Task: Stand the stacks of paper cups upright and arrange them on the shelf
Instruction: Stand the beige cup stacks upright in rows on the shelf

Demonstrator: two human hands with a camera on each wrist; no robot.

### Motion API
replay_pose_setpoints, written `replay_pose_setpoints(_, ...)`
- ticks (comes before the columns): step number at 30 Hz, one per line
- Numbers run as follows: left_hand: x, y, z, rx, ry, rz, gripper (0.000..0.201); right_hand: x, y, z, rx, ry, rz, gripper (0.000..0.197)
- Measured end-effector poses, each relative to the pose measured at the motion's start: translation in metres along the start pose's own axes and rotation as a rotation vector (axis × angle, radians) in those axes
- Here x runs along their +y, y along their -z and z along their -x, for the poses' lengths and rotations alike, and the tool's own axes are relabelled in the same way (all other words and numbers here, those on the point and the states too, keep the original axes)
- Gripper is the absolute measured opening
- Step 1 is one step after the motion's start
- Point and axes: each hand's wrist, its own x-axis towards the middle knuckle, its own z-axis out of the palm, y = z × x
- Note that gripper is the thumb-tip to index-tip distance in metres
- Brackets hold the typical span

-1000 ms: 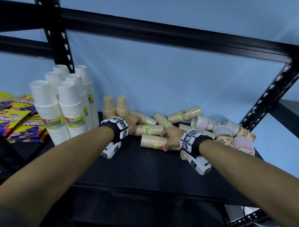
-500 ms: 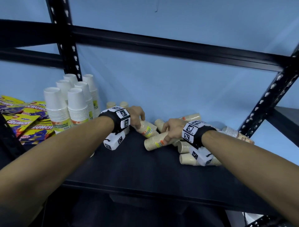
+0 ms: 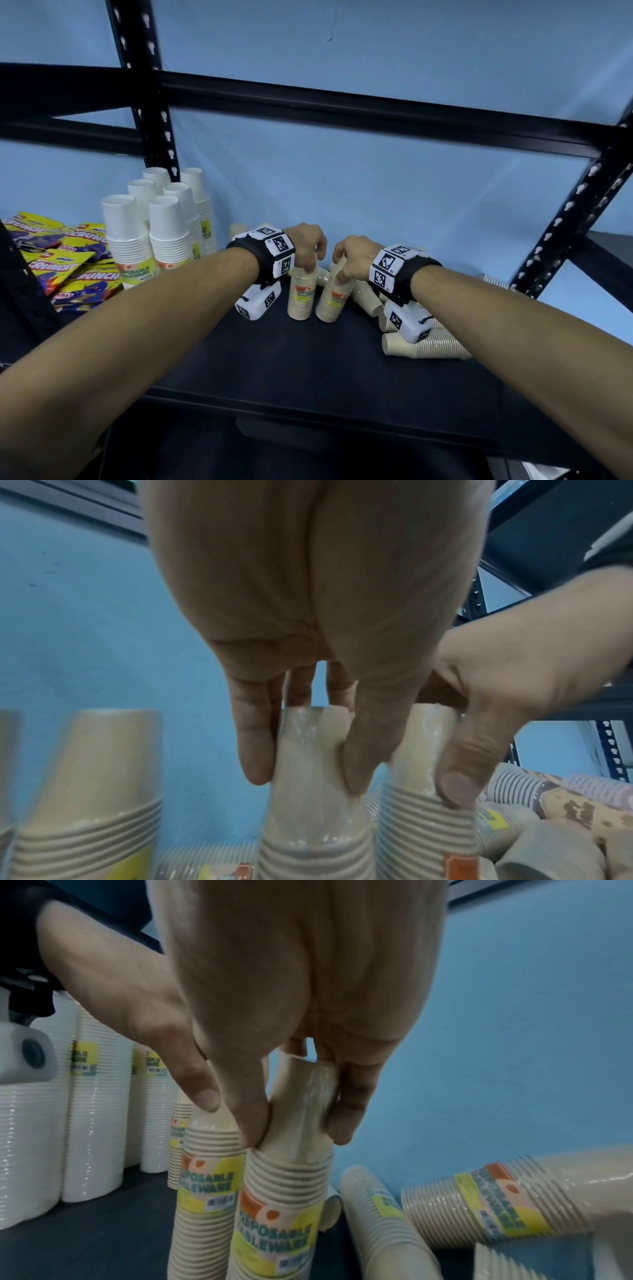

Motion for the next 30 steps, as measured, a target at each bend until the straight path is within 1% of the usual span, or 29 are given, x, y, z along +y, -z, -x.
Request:
replay_pose_setpoints(6,0.006,0.001,-0.001,0.016,-0.031,0.023,0.041,-0.005,0.005,-0.005,0.027,0.023,-0.027,0.046)
replay_pose_setpoints(11,0.003,0.001,-0.001,0.027,-0.021,0.039,0.038,-0.005,0.012,-0.006,0.05,0.021,-0.038,0.041)
replay_pose_setpoints(15,0.002,0.005,0.0,0.048,0.024,0.07,0.036,-0.006,0.015,-0.008,0.044,0.018,-0.028,0.045)
replay_pose_setpoints(17,0.002,0.009,0.0,0.053,0.035,0.068,0.034,-0.005,0.016,-0.009,0.04,0.017,-0.038,0.044)
replay_pose_setpoints(23,0.006,0.01,0.001,0.023,0.024,0.091,0.031,-0.005,0.016,-0.008,0.074,-0.003,-0.049,0.038)
replay_pose_setpoints(28,0.007,0.012,0.001,0.061,0.041,0.09,0.032,-0.005,0.017,-0.007,0.069,-0.004,-0.049,0.045)
replay_pose_setpoints(30,0.007,0.012,0.0,0.05,0.047,0.086,0.032,-0.003,0.018,-0.007,0.063,0.011,-0.057,0.047)
